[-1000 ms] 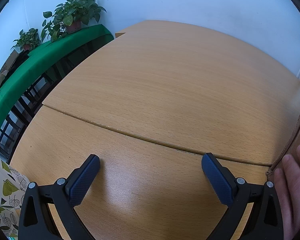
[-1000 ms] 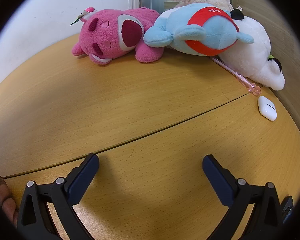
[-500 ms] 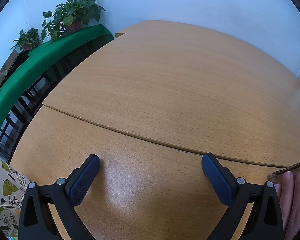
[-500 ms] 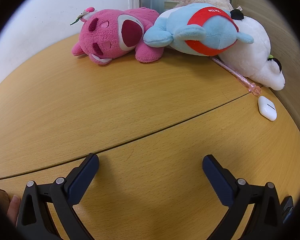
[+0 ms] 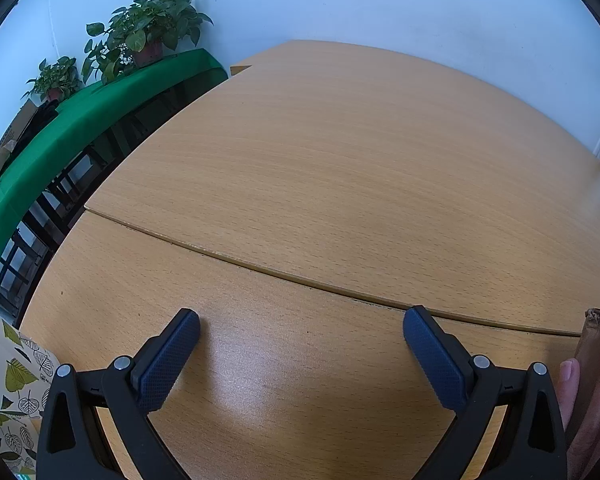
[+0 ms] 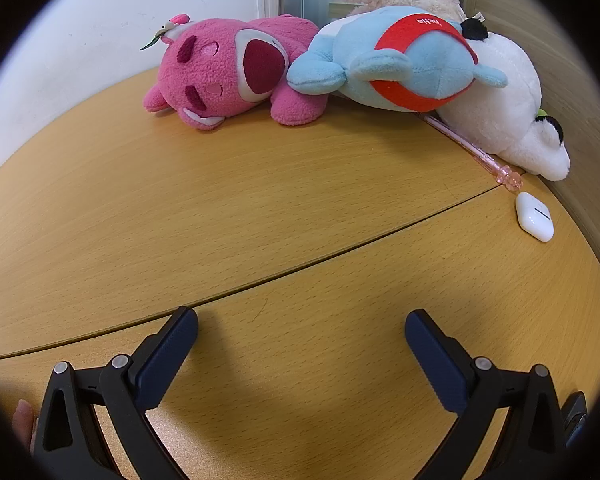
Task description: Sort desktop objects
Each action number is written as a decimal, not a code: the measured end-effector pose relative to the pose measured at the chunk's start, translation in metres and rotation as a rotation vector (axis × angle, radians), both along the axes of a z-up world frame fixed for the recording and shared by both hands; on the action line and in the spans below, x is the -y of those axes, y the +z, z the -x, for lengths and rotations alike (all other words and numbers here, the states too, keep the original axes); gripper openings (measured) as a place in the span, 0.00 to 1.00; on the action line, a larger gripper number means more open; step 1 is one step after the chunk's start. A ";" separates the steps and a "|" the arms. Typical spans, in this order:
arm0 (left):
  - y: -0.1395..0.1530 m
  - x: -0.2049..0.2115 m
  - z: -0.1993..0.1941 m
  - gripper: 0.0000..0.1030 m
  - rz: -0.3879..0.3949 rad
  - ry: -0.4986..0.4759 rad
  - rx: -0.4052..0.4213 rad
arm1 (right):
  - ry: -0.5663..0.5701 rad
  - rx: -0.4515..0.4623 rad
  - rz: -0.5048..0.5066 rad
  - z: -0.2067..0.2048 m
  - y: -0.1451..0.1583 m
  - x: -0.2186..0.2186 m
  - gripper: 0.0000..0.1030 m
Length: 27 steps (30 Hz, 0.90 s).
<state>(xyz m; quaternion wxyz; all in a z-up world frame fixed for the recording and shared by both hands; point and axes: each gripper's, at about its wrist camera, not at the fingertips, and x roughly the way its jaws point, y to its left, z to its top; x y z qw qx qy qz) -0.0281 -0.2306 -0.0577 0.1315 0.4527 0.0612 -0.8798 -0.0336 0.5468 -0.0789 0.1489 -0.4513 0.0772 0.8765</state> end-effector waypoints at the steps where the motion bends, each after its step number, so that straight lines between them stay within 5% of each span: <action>1: 0.000 0.000 0.000 1.00 0.000 0.000 0.000 | 0.001 0.000 0.000 0.000 0.000 0.000 1.00; 27: -0.001 -0.001 0.000 1.00 0.000 0.005 0.000 | 0.008 -0.001 0.001 0.000 0.000 -0.001 1.00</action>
